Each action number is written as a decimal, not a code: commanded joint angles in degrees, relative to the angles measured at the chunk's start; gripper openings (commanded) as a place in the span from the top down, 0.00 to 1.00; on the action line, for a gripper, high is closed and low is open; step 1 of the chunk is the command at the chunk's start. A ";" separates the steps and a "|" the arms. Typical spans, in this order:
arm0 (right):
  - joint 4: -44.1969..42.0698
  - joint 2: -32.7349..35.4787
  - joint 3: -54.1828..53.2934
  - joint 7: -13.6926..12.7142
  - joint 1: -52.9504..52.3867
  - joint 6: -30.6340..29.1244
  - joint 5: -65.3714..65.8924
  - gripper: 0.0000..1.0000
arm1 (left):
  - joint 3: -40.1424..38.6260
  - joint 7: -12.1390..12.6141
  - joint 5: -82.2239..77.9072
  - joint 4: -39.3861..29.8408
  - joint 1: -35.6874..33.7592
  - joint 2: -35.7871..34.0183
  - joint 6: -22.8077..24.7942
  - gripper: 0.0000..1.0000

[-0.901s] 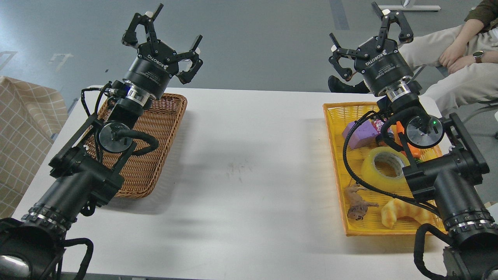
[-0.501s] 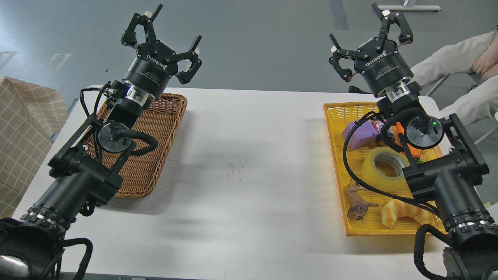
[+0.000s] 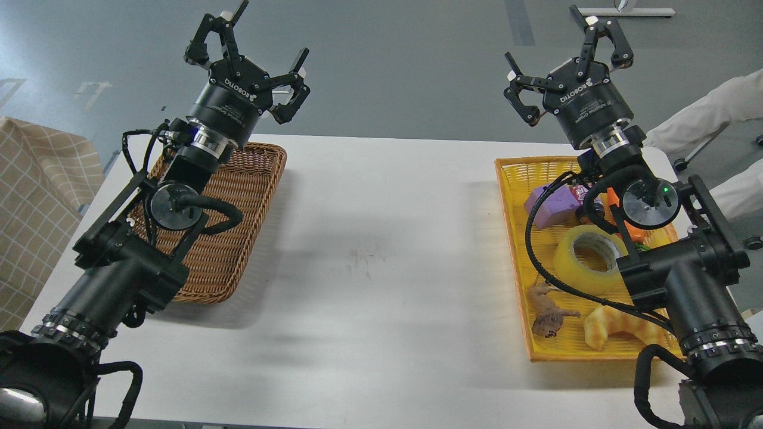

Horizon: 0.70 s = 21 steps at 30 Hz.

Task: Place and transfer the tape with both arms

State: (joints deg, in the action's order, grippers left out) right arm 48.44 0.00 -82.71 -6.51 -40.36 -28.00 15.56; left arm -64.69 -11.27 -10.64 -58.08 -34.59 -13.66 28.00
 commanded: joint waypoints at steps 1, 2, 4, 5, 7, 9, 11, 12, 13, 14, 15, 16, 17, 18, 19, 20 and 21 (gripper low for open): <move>0.08 0.00 0.00 0.00 -0.07 0.00 0.00 0.00 | 0.00 -0.50 0.00 -0.02 -0.04 0.12 0.00 0.02; 0.08 0.00 0.00 0.00 -0.07 0.00 0.00 0.00 | 0.00 -0.50 -0.08 -0.02 -0.04 0.03 0.00 0.02; 0.25 0.00 0.00 0.00 -0.07 0.00 -0.09 0.00 | 0.00 -0.50 -0.26 -0.19 -0.04 0.12 0.00 0.02; 0.26 0.00 0.00 0.00 -0.07 0.00 -0.09 0.00 | 0.00 -0.50 -0.26 -0.19 -0.04 0.12 0.00 0.02; 0.26 0.00 -0.09 0.00 -0.07 0.00 0.00 0.00 | 0.00 -0.50 -0.26 -0.19 -0.04 0.12 0.00 0.02; 0.26 0.00 -0.09 0.00 -0.07 0.00 -0.09 0.00 | 0.00 -0.42 -0.26 -0.37 -0.04 0.12 0.00 0.02; 0.26 0.00 -0.09 0.00 -0.07 0.00 -0.09 0.00 | 0.00 -0.33 -0.26 -0.45 -0.04 0.12 0.00 0.02; 0.26 0.00 -0.09 0.00 -0.07 0.00 -0.09 0.00 | 0.00 -0.33 -0.26 -0.46 -0.04 0.12 0.00 0.02; 0.26 0.00 -0.09 0.00 -0.07 0.00 -0.09 0.00 | 0.00 -0.33 -0.26 -0.46 -0.13 0.12 0.00 0.02; 0.34 0.00 -0.09 0.00 -0.07 0.00 -0.09 0.00 | 0.00 -0.33 -0.26 -0.46 -0.13 0.03 0.00 0.02; 0.34 0.00 -0.09 0.00 -0.16 0.00 -0.09 0.00 | 0.00 -0.33 -0.26 -0.46 -0.22 0.03 0.00 0.02; 0.34 0.00 -0.09 0.00 -0.16 0.00 -0.09 0.00 | 0.00 -0.33 -0.26 -0.46 -0.31 0.03 0.00 0.02; 0.34 0.00 -0.09 0.00 -0.16 0.00 -0.09 0.00 | 0.00 -0.33 -0.26 -0.46 -0.31 0.03 0.00 0.02; 0.34 0.00 -0.09 0.00 -0.16 0.00 -0.09 0.00 | 0.00 -0.41 -0.26 -0.46 -0.31 0.03 0.00 0.02; 0.34 0.00 -0.09 0.00 -0.16 0.00 -0.09 0.00 | 0.00 -0.42 -0.17 -0.46 -0.31 0.03 0.00 0.02; 0.43 0.00 -0.09 0.00 -0.16 0.00 -0.09 0.00 | 0.00 -0.42 -0.17 -0.46 -0.31 0.03 0.00 0.02; 0.43 0.00 -0.09 0.00 -0.16 0.00 -0.09 0.00 | 0.00 -0.33 -0.17 -0.46 -0.39 -0.05 0.00 0.02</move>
State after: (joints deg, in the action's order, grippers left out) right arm 48.79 0.00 -82.80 -6.50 -40.51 -28.00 15.47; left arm -64.69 -11.61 -10.90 -58.54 -34.88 -13.61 28.00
